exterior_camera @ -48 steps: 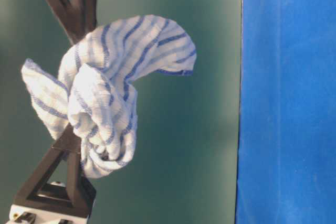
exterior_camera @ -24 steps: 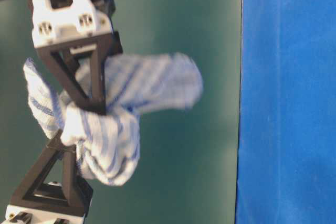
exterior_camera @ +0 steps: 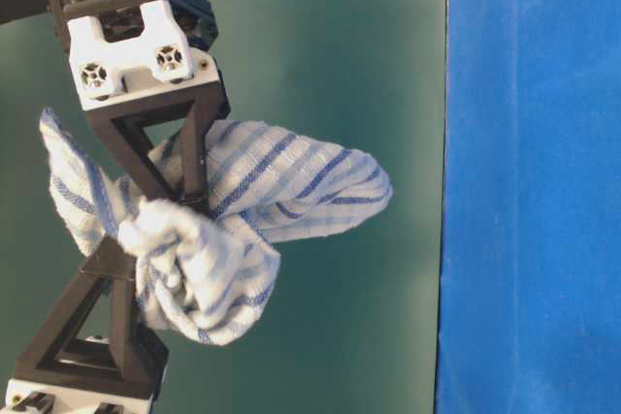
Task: Hand over the towel.
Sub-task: 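Move the right gripper to the held towel and grasp it, then open the left gripper and pull the towel away with the right gripper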
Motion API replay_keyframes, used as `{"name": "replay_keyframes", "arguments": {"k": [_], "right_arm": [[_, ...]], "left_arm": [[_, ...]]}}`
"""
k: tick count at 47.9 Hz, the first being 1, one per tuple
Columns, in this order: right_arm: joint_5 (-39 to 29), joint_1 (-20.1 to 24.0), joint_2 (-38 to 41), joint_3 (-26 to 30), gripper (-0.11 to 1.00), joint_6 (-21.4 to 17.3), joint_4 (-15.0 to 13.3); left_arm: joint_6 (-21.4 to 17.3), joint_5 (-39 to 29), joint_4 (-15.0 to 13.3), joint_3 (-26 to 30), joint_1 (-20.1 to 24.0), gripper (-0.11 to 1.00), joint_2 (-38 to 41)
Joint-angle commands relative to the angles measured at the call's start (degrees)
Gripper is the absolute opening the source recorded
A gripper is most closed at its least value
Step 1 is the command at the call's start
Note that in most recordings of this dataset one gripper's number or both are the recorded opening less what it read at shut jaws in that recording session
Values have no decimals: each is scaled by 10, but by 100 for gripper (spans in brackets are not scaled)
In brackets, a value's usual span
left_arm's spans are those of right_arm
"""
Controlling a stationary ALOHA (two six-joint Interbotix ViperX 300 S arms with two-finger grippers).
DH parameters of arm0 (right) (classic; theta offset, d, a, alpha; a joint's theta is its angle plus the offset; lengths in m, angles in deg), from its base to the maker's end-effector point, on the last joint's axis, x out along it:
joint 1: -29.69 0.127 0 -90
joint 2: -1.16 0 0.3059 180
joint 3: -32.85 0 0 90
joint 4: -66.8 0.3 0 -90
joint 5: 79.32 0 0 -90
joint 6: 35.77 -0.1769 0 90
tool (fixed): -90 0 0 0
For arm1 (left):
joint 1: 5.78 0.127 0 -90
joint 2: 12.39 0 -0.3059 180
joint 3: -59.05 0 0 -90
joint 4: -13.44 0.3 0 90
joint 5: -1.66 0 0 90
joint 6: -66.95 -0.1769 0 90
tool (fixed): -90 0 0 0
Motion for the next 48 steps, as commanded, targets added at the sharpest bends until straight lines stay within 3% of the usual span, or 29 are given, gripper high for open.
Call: {"name": "replay_keyframes", "arguments": {"k": [1,24,28,35,38,41,48], "right_arm": [[3,2,-6,13,19,2,-2],[3,2,-11,11,17,-4,-2],[2,2,-15,9,17,-4,-2],[2,2,-26,-1,17,-5,-2],[2,2,-36,-9,17,-6,-2],[2,2,-45,-16,17,-6,-2],[2,2,-64,-32,17,-6,-1]], "left_arm": [[0,11,0,11,-3,8,-5],[6,15,0,14,0,8,-3],[9,19,-3,11,0,25,-7],[12,25,-3,-4,0,71,-25],[11,25,-3,-13,0,85,-40],[11,25,-3,-25,0,92,-57],[10,25,-2,-59,0,93,-105]]}}
